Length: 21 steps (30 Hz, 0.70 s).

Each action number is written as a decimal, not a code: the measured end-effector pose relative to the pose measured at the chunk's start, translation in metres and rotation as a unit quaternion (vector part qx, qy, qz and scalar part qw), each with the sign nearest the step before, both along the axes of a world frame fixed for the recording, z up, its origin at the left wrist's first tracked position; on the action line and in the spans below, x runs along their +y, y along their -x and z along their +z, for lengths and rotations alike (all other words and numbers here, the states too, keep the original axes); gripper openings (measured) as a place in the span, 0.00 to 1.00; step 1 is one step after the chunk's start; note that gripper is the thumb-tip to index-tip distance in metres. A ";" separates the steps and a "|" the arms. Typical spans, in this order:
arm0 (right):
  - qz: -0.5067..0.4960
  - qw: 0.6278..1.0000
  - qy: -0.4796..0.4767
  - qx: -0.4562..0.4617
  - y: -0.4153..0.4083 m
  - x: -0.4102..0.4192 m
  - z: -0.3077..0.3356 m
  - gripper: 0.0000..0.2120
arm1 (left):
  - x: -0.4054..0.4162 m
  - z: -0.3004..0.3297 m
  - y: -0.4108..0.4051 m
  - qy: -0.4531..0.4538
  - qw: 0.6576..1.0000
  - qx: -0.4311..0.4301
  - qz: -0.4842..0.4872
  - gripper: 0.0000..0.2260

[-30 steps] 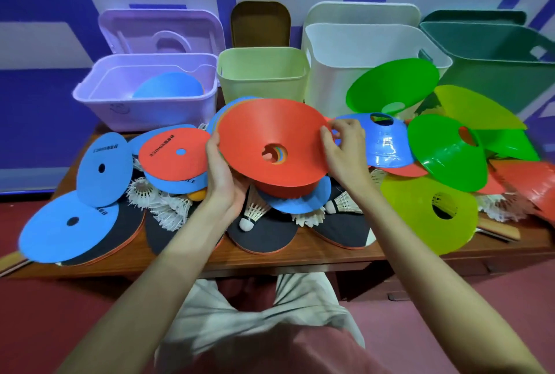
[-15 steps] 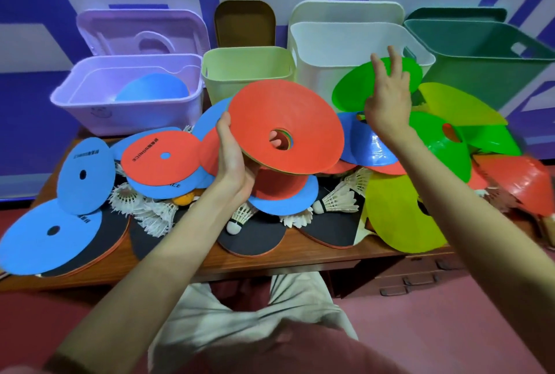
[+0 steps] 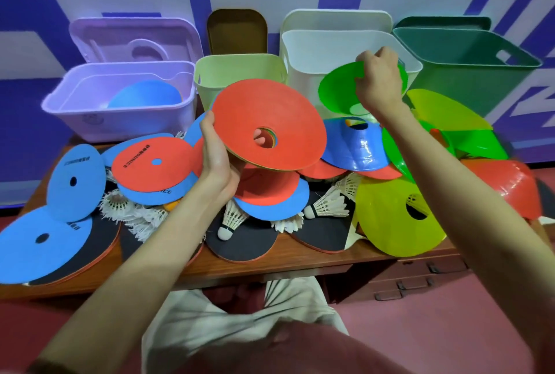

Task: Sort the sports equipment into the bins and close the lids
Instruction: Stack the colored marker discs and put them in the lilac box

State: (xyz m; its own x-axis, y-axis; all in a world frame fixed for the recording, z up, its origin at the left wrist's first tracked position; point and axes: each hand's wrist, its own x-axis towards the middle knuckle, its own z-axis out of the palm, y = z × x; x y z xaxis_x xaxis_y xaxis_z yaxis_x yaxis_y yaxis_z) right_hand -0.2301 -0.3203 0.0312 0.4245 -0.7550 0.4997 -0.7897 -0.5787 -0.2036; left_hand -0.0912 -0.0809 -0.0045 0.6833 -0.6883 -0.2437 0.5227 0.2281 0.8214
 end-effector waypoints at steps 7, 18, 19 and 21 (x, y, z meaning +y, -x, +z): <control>0.125 0.975 0.025 -0.183 -0.012 0.071 0.009 0.10 | 0.011 -0.002 -0.020 -0.006 0.998 0.017 0.053 0.21; 0.415 0.895 -0.003 -0.166 -0.039 0.155 -0.024 0.06 | 0.045 -0.006 -0.055 0.017 0.996 0.049 0.075 0.20; 0.433 0.889 -0.013 -0.146 -0.042 0.158 -0.025 0.06 | 0.048 -0.007 -0.058 0.026 0.995 0.059 0.079 0.19; 0.450 0.882 -0.033 -0.132 -0.047 0.162 -0.026 0.09 | 0.053 -0.009 -0.065 0.042 0.993 0.072 0.089 0.19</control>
